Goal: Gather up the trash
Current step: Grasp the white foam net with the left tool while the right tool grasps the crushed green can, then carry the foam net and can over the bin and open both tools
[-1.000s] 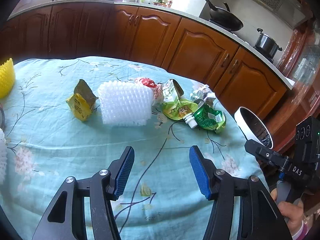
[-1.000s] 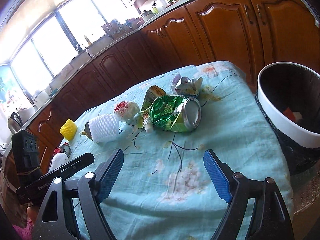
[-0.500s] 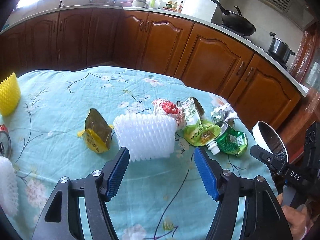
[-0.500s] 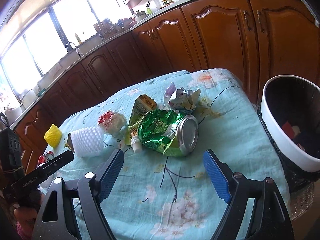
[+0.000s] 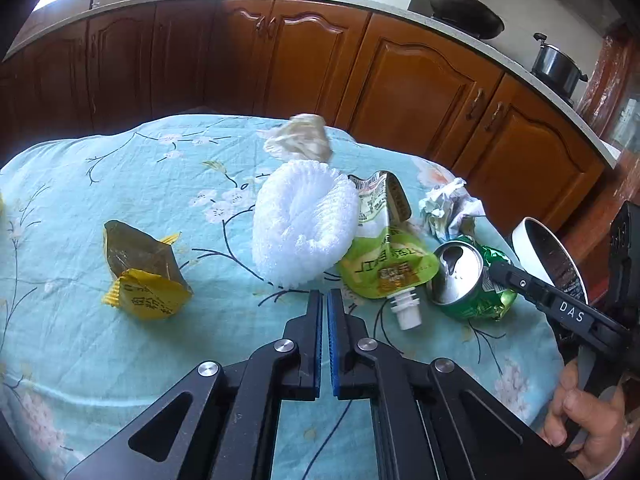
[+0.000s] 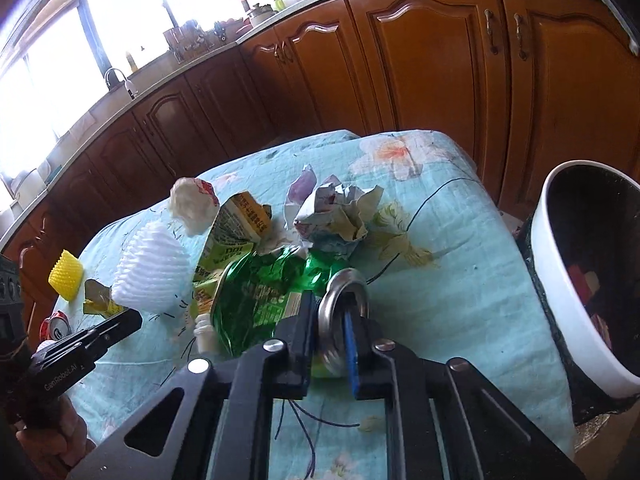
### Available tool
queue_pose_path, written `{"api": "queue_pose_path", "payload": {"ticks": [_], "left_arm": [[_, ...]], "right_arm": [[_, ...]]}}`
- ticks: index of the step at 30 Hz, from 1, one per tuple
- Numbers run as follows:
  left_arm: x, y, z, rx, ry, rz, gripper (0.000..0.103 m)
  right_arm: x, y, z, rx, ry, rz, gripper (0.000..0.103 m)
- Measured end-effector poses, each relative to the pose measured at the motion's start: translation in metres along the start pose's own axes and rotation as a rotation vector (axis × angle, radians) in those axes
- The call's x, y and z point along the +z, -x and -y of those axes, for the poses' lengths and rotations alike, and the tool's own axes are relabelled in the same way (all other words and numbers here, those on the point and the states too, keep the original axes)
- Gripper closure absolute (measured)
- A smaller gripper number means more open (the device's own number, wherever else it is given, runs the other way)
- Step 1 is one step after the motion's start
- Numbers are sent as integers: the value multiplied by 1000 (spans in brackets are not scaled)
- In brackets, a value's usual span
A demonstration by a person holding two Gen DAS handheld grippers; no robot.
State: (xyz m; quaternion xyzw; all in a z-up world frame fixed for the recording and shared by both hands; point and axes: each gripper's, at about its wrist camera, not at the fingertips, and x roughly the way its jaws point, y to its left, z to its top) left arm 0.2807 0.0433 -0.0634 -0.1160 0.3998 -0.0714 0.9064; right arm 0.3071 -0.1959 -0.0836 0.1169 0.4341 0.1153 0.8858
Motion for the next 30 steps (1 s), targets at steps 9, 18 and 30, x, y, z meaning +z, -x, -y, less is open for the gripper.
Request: {"api": "queue_pose_path", "payload": {"ticks": [9, 18, 30], "left_arm": [[0, 30, 11, -23, -58, 57, 93], [32, 0, 18, 139, -141, 90, 24], [31, -20, 34, 102, -193, 68, 86]], "right_arm": [[-16, 32, 10, 21, 12, 23, 93], [-14, 40, 11, 61, -10, 38, 93], [-15, 56, 20, 70, -37, 64, 93]]}}
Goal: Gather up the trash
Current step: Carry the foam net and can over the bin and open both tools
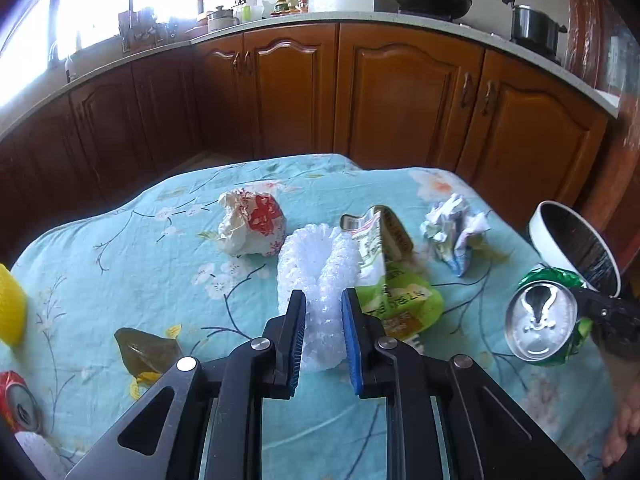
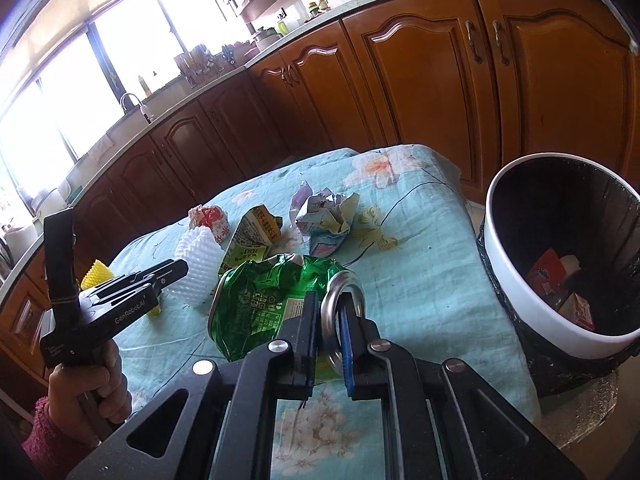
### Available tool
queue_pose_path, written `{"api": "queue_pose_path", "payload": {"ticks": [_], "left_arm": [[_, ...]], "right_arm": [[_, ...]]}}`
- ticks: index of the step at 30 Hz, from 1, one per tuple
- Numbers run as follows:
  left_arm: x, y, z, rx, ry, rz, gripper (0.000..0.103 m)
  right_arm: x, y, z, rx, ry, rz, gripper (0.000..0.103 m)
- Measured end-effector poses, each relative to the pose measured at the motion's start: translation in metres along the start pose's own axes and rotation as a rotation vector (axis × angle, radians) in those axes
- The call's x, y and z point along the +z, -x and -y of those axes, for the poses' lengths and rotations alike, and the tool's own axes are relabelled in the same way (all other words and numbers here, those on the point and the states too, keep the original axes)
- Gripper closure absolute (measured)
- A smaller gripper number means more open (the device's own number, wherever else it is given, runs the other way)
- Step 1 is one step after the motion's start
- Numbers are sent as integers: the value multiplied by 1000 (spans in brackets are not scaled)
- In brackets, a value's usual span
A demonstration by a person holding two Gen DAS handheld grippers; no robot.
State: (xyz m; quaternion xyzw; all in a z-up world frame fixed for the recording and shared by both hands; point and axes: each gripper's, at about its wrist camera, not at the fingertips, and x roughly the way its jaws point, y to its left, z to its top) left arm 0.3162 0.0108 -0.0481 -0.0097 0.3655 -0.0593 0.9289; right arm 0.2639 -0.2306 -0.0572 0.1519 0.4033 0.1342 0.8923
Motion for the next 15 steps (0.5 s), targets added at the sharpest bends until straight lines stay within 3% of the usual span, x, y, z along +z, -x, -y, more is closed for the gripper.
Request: {"api": "queue_pose_path", "payload": {"ticks": [6, 15], "left_arm": [[-5, 32, 10, -144, 71, 34, 87], [-14, 57, 46, -287, 25, 37, 87]], "right_arm": [[1, 20, 4, 2, 5, 33, 93], [-3, 48, 36, -44, -19, 59, 93]]}}
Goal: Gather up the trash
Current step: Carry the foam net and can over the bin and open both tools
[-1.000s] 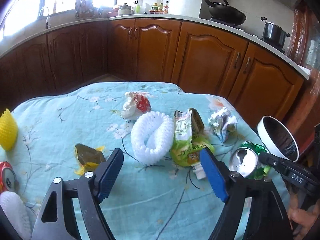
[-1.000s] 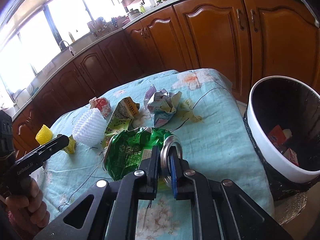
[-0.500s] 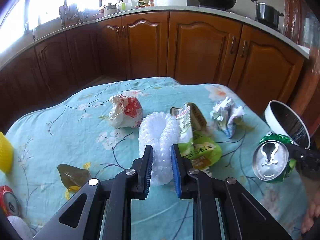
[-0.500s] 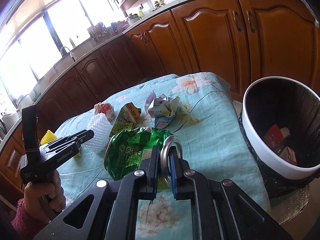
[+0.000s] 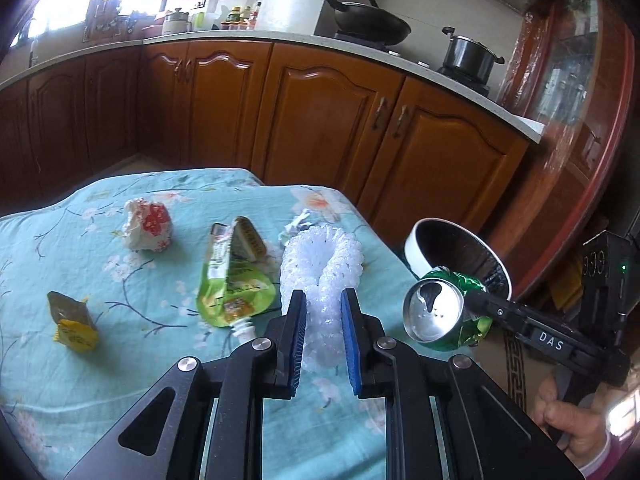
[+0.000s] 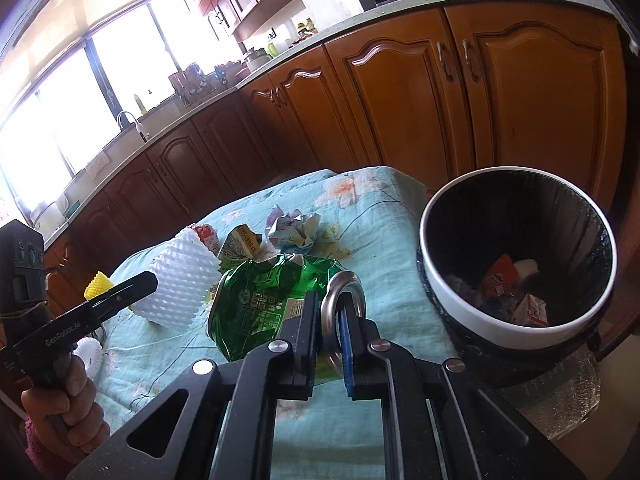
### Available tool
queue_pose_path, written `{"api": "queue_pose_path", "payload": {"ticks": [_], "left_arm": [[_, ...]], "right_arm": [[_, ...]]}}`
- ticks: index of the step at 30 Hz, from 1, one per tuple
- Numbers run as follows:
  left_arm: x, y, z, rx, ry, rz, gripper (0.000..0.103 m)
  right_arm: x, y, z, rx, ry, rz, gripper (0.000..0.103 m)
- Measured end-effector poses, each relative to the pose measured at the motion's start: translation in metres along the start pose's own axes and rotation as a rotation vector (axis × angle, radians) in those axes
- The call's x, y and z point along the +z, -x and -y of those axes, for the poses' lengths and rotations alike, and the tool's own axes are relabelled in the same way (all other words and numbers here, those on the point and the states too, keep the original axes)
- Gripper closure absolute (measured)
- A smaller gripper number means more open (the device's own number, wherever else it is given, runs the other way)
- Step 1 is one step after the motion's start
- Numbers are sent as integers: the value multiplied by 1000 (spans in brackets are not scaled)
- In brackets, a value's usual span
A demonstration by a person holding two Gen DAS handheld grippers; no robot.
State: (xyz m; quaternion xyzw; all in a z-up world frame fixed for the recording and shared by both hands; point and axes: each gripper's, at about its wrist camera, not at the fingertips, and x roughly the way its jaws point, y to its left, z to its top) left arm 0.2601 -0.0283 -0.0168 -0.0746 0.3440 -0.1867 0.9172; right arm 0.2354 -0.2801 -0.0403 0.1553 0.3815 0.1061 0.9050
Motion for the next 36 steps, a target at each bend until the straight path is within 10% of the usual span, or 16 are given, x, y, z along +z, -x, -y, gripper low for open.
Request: {"api": "queue_pose_path", "payload": {"ticks": [36], "left_arm": [[54, -139, 137, -142, -203, -118, 86]], "right_arm": [[36, 33, 140, -212, -95, 45, 93]]}}
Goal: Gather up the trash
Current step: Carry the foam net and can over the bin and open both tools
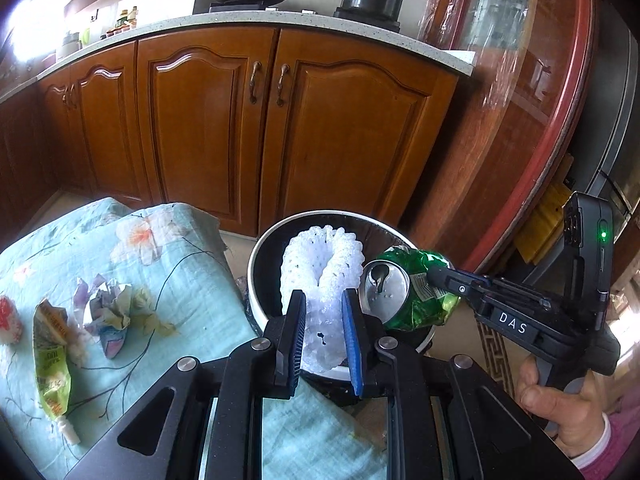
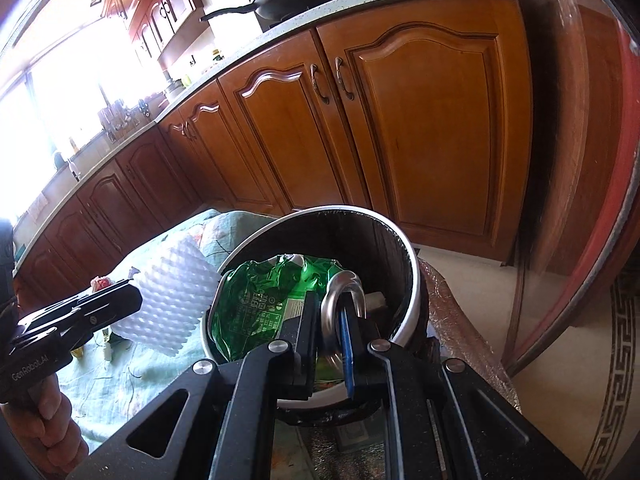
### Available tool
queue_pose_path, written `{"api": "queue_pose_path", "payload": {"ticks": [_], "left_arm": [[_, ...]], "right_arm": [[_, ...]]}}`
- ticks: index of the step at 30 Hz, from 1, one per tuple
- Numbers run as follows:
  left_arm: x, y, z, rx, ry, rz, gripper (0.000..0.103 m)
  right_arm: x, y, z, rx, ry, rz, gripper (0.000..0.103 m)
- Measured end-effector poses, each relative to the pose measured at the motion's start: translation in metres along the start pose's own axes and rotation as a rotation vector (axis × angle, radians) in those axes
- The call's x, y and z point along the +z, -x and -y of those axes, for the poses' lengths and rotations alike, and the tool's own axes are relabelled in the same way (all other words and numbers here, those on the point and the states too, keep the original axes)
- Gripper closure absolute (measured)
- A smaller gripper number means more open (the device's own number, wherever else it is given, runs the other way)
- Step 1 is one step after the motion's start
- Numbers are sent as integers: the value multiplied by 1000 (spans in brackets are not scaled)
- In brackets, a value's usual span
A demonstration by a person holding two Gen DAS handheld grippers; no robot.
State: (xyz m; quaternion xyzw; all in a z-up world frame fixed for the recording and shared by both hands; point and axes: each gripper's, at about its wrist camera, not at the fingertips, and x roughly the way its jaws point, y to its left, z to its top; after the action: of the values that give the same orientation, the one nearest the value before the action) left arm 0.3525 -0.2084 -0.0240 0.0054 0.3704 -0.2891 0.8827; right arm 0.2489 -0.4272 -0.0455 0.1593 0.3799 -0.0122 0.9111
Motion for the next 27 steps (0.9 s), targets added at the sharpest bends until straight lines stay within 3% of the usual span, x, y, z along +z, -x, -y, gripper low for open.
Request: {"api": "queue_pose_path", "payload": {"ticks": [12, 16, 17, 22, 27], "left_arm": [[15, -50, 6, 5, 15, -70, 81], [17, -55, 9, 12, 25, -74, 60], [16, -53, 9, 15, 30, -68, 53], [4, -40, 2, 10, 67, -51, 40], [-21, -11, -8, 29, 104, -11, 34]], "right_arm": [[13, -24, 2, -60, 59, -40, 93], [14, -27, 4, -57, 43, -42, 89], [14, -26, 5, -61, 38, -40, 87], [10, -17, 9, -31, -9, -10, 70], [-1, -3, 3, 25, -48, 29, 33]]}}
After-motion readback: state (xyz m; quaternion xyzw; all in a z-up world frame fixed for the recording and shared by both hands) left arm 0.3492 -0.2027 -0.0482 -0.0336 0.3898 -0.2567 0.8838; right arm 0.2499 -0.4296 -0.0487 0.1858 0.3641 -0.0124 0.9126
